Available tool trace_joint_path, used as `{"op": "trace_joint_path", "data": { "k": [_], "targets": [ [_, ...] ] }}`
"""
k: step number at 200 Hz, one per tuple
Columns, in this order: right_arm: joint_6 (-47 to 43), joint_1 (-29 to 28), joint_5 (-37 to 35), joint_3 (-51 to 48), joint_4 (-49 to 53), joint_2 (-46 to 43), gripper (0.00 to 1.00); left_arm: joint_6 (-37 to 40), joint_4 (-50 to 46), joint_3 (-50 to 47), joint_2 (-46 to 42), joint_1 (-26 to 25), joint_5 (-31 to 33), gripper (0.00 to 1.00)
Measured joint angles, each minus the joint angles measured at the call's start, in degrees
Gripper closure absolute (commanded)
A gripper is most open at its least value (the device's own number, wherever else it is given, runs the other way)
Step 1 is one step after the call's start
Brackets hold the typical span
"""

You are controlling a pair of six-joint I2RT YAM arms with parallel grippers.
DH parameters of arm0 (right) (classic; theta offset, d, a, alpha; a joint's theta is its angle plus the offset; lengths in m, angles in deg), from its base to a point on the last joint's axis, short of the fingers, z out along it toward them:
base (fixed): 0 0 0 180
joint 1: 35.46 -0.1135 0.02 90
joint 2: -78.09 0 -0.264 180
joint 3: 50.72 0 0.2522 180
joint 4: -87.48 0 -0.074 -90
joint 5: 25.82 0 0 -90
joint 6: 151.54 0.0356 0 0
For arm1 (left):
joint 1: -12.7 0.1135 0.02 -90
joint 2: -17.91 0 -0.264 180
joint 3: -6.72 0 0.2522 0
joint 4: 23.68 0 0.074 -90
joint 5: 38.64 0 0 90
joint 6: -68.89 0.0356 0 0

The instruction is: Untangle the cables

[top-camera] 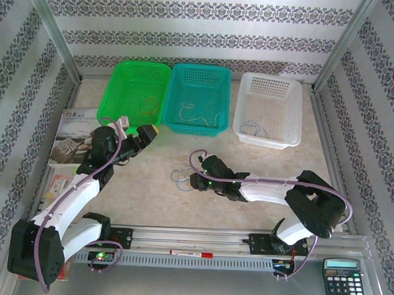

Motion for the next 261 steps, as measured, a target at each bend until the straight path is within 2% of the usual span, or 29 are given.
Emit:
{"op": "trace_joint_path", "data": {
  "k": [35, 73, 242, 261],
  "targets": [
    [0.4, 0.0, -0.7, -1.1, 0.8, -5.9, 0.67, 0.0, 0.1, 0.0, -0.1, 0.0, 0.0, 0.00],
    [1.4, -1.2, -0.9, -1.9, 1.9, -6.3, 0.70, -0.2, 0.2, 0.0, -0.1, 0.0, 0.0, 0.00],
    [1.4, -2.3, -1.9, 2.1, 2.0, 4.0, 0.72, -1.1, 0.3, -0.9, -1.0, 0.0, 0.2, 0.00],
    [1.3, -2.3, -2.3, 2.4, 2.0, 4.8, 0.83, -1.1, 0.3, -0.9, -1.1, 0.0, 0.2, 0.00]
  ]
}}
